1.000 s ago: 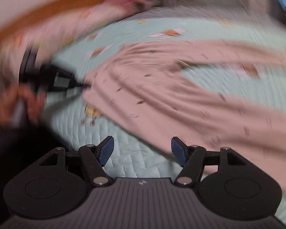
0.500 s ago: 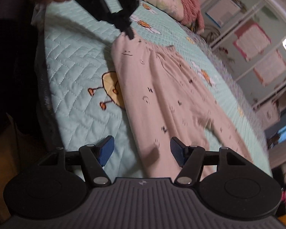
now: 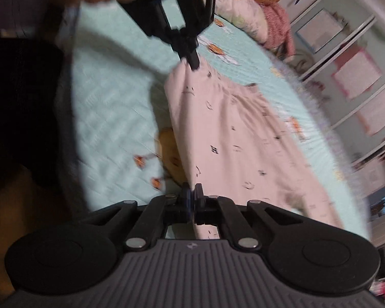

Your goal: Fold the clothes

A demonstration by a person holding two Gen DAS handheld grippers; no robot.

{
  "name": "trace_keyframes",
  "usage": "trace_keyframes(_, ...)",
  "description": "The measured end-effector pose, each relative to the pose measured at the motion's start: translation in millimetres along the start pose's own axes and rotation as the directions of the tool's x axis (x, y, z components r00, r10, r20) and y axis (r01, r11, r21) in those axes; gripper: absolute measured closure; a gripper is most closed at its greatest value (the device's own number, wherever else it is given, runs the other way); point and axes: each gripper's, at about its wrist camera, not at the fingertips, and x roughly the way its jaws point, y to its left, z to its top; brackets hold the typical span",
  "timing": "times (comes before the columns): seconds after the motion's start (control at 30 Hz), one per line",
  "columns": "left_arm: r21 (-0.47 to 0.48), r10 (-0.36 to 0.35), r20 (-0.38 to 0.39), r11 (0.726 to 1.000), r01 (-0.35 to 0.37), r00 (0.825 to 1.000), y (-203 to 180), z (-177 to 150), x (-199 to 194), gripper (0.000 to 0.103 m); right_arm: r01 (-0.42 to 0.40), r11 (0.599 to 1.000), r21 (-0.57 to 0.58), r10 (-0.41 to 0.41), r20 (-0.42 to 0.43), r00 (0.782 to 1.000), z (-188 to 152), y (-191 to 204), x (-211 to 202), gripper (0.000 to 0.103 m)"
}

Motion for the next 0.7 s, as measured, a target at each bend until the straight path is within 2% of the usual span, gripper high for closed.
trace_keyframes(0.2,0.041,0.081,-0.001,0.996,-0.081,0.997,8.1,-6.9,9.0,0.098,-0.008,1.000,0.029,0.009,-0.020,1.000,-2.5,3.3,3.5,0.099)
trace_keyframes(0.3,0.006,0.073,-0.002,0.997,-0.073,0.997,16.6,-6.5,9.9,0.095,0.020,0.999,0.027,-0.019,-0.004,1.000,-9.3,16.8,3.9,0.094)
trace_keyframes(0.4,0.012,0.078,0.006,0.997,-0.079,0.997,15.3,-6.9,4.6,0.090,-0.047,0.993,0.105,0.044,0.026,0.999,-13.9,10.4,-4.9,0.082)
trace_keyframes(0.43,0.019,0.087,0.014,0.996,-0.087,0.996,13.6,-7.8,1.0,0.084,-0.084,0.985,0.154,0.078,0.041,0.996,-16.6,4.6,-9.8,0.074)
trace_keyframes(0.47,0.029,0.101,0.023,0.994,-0.102,0.995,11.8,-8.6,-3.2,0.082,-0.129,0.966,0.222,0.118,0.062,0.991,-21.4,-3.1,-16.6,0.065)
trace_keyframes(0.53,0.030,0.142,0.032,0.989,-0.143,0.989,12.2,-9.7,-12.9,0.077,-0.198,0.908,0.369,0.171,0.104,0.980,-35.7,-21.9,-30.9,0.062)
trace_keyframes(0.57,0.019,0.149,0.035,0.989,-0.150,0.988,14.0,-11.1,-18.7,0.077,-0.198,0.889,0.414,0.167,0.110,0.980,-43.8,-28.9,-37.6,0.061)
trace_keyframes(0.63,-0.010,0.118,0.017,0.993,-0.118,0.993,17.8,-17.8,-28.4,0.077,-0.168,0.862,0.478,0.134,0.106,0.985,-60.4,-40.3,-50.6,0.061)
trace_keyframes(0.7,-0.027,0.062,-0.033,0.998,-0.063,0.998,17.1,-30.8,-31.6,0.077,-0.112,0.886,0.449,0.092,0.066,0.994,-72.8,-39.0,-58.2,0.061)
